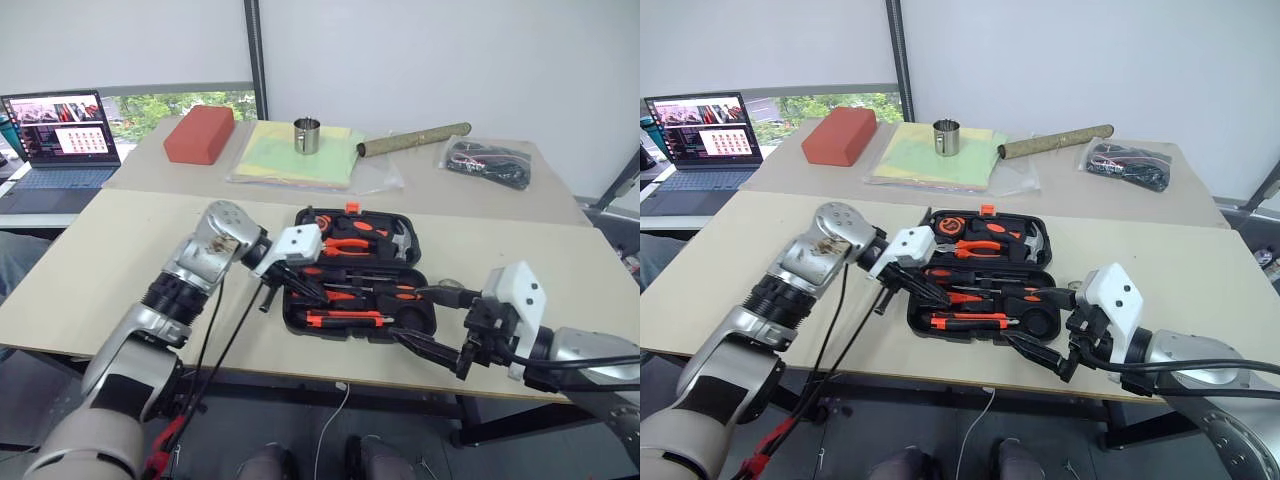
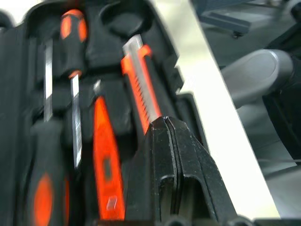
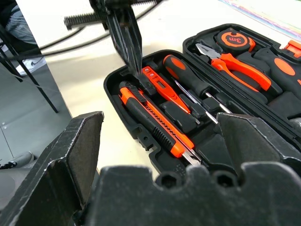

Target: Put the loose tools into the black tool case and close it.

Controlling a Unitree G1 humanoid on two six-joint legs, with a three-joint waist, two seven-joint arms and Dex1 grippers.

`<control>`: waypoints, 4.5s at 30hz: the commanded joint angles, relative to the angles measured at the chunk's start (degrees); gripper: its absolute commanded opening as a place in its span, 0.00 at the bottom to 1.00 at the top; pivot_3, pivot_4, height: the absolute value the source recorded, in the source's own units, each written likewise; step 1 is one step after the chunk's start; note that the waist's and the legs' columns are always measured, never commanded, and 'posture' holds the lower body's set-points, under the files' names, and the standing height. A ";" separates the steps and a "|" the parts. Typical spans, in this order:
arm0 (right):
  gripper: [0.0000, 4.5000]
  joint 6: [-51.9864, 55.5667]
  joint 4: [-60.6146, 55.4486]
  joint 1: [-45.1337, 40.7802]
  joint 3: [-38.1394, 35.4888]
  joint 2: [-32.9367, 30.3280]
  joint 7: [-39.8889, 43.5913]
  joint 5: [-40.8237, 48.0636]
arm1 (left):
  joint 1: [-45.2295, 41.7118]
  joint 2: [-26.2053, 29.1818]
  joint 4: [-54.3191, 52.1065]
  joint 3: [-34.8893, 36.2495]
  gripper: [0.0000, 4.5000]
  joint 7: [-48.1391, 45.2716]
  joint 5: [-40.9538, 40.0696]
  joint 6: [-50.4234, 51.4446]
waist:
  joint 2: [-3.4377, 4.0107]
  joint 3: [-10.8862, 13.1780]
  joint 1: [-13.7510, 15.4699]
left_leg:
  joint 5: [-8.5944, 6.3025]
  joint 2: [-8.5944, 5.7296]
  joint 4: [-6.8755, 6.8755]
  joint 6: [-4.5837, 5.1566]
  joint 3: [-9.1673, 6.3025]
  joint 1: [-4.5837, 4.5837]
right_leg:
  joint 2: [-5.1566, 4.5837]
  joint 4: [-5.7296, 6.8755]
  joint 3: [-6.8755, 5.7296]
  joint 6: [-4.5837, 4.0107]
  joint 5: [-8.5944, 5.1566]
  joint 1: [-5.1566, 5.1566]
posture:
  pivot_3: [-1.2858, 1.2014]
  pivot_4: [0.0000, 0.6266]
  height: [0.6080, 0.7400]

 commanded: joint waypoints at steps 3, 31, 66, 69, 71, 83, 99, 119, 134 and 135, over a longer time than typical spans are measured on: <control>1.00 -1.41 -1.00 -0.84 -0.35 0.56 -0.34 -0.01 | 1.15 -1.77 4.13 -5.48 0.01 4.11 8.50 -11.48 | 0.00 -0.01 -0.05 | 0.00 0.01 0.00 0.00 -0.01 0.01 | 0.01 0.01 0.00 0.00 0.00 0.00 | 0.52 0.24 1.00; 1.00 -1.37 -1.29 1.48 -1.45 1.31 -1.14 0.03 | 2.33 -5.78 11.77 -5.03 0.01 8.84 12.36 -17.10 | 0.35 -0.33 1.44 | -0.13 -0.47 0.02 1.15 -0.08 0.23 | -1.04 -0.42 -0.11 0.48 0.25 0.49 | 0.52 0.24 1.00; 1.00 -5.13 43.83 -22.37 12.72 -4.40 10.22 -26.98 | 8.34 6.88 -18.67 16.16 0.99 3.99 -17.02 13.89 | 0.50 -0.24 -0.16 | 0.18 -0.91 -0.07 0.94 -0.13 -0.38 | -1.20 -0.77 -0.23 1.15 0.42 0.20 | 0.52 0.24 1.00; 1.00 -4.23 44.66 -22.66 11.32 -4.85 10.96 -27.11 | 8.56 6.76 -18.16 15.70 0.99 5.12 -15.83 12.31 | 0.52 -0.23 -0.27 | 0.18 -0.91 -0.07 0.94 -0.13 -0.38 | -1.23 -0.75 -0.23 1.15 0.45 0.19 | 0.52 0.24 1.00; 1.00 -5.43 45.23 -21.58 12.01 -5.96 11.47 -29.27 | 8.63 6.59 -17.41 15.16 0.99 5.90 -14.83 10.87 | 0.53 -0.23 -0.27 | 0.19 -0.90 -0.08 0.92 -0.14 -0.37 | -1.24 -0.75 -0.24 1.14 0.44 0.19 | 0.52 0.24 1.00; 1.00 -1.27 26.79 -15.40 0.65 -2.83 18.28 -15.54 | 4.84 -4.56 -3.33 6.79 0.74 11.42 -5.94 2.07 | 0.58 -0.23 0.00 | 0.21 -0.91 -0.07 0.91 -0.13 -0.35 | -1.17 -0.74 -0.22 1.18 0.50 0.21 | 0.52 0.24 1.00; 0.01 4.21 5.96 -5.11 -5.59 -2.33 12.77 -1.53 | -0.04 -14.86 12.71 -0.28 0.00 15.24 5.06 -9.36 | 0.55 -0.22 0.12 | 0.06 -0.96 -0.06 1.16 -0.21 -0.40 | -1.62 -0.85 -0.32 1.23 0.64 0.23 | 0.52 0.24 1.00; 0.01 2.42 6.25 -2.80 -4.51 -2.65 9.82 -3.39 | -4.73 -15.48 15.85 4.50 0.00 9.04 1.40 -7.27 | 0.52 -0.23 -0.11 | -0.06 -1.00 0.01 1.39 -0.21 -0.44 | -1.66 -0.87 -0.33 1.38 0.72 0.23 | 0.52 0.24 1.00; 0.01 2.01 6.20 -1.61 -4.19 -1.32 8.50 -4.64 | 1.09 -18.43 22.26 -5.44 0.00 16.77 14.53 -22.46 | 0.53 -0.24 0.81 | -0.19 -1.15 0.06 1.59 -0.23 -0.48 | -1.83 -1.10 -0.38 1.26 0.88 0.35 | 0.52 0.24 1.00; 0.01 2.01 6.12 -1.51 -4.31 -1.30 8.33 -4.64 | 1.19 -18.49 22.62 -5.51 0.00 16.78 14.53 -22.78 | 0.52 -0.25 0.82 | -0.20 -1.15 0.06 1.62 -0.23 -0.45 | -1.88 -1.12 -0.38 1.42 0.82 0.39 | 0.52 0.24 1.00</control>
